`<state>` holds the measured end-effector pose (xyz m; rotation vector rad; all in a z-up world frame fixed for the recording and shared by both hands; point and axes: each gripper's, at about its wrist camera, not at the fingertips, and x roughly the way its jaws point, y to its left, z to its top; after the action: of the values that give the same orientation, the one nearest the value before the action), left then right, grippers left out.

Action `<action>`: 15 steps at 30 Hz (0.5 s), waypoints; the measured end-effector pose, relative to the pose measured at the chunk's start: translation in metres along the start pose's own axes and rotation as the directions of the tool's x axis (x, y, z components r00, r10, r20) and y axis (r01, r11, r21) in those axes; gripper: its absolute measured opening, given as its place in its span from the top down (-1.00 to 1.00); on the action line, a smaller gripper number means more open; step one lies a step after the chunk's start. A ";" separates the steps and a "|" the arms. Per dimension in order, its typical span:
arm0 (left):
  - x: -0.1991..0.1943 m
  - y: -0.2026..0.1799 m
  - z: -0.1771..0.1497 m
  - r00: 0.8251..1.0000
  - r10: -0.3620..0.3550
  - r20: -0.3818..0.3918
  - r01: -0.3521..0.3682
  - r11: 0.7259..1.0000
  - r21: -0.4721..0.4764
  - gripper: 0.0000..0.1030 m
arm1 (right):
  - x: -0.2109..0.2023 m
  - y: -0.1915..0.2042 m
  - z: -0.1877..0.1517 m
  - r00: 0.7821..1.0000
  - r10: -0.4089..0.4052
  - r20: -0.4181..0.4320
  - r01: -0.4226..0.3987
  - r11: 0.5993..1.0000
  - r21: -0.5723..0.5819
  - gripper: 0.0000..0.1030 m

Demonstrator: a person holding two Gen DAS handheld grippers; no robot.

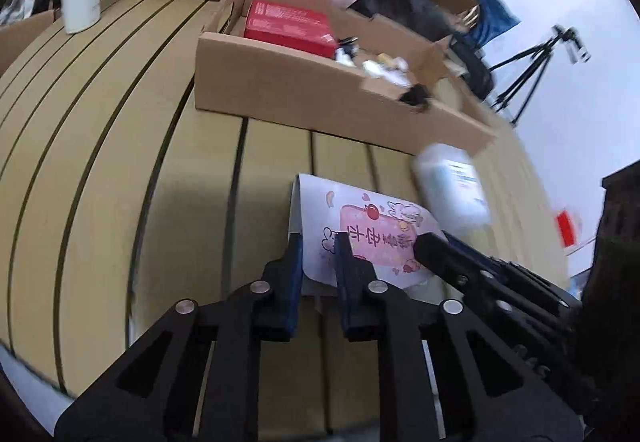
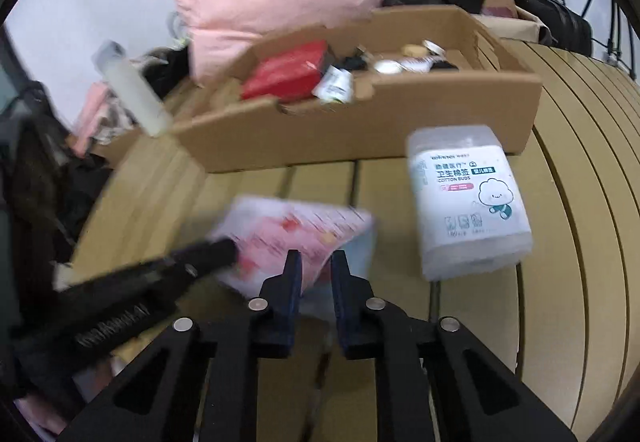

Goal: Organize objects
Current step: 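Grasp the pink printed card with the right tool and drop it into the tray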

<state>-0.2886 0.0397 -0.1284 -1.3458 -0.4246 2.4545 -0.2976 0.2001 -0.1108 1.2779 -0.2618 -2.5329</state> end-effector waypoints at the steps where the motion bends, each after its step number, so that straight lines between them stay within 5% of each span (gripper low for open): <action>1: -0.007 0.000 -0.008 1.000 -0.025 0.011 0.025 1.000 -0.006 0.84 | -0.009 0.005 -0.007 1.000 -0.027 0.005 0.027 0.999 -0.031 0.69; 5: -0.007 -0.003 -0.028 0.999 -0.010 -0.052 0.009 1.000 -0.019 0.87 | -0.015 -0.003 -0.030 0.999 -0.022 -0.044 0.023 1.000 0.020 0.82; 15: -0.020 -0.031 -0.044 0.999 -0.003 -0.042 0.005 0.999 0.050 0.90 | -0.040 -0.015 -0.047 0.998 -0.051 -0.044 0.053 0.997 0.049 0.86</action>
<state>-0.2370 0.0644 -0.1232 -1.3722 -0.3532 2.4123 -0.2397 0.2264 -0.1131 1.3736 -0.2875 -2.5539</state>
